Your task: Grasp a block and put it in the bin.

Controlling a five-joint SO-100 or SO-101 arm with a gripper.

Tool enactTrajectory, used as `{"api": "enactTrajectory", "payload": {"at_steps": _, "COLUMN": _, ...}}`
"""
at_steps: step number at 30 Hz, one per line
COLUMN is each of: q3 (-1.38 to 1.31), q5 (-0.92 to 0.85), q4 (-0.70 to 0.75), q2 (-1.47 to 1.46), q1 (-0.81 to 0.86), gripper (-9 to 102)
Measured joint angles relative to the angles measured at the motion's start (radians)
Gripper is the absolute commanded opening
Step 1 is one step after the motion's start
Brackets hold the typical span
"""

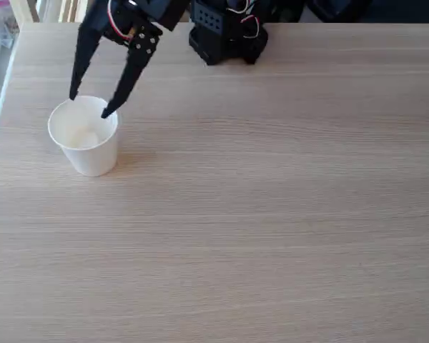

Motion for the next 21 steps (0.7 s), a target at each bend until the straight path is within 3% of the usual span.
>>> {"api": "enactTrajectory", "payload": {"at_steps": 12, "q3": 0.083, "q5": 0.078, "q4": 0.012, "q2": 0.186, "q1": -0.143, "gripper": 0}}
{"api": "enactTrajectory", "payload": {"at_steps": 21, "q3": 0.265, "q5": 0.407, "q4": 0.222, "q2": 0.505, "q1": -0.488, "gripper": 0}}
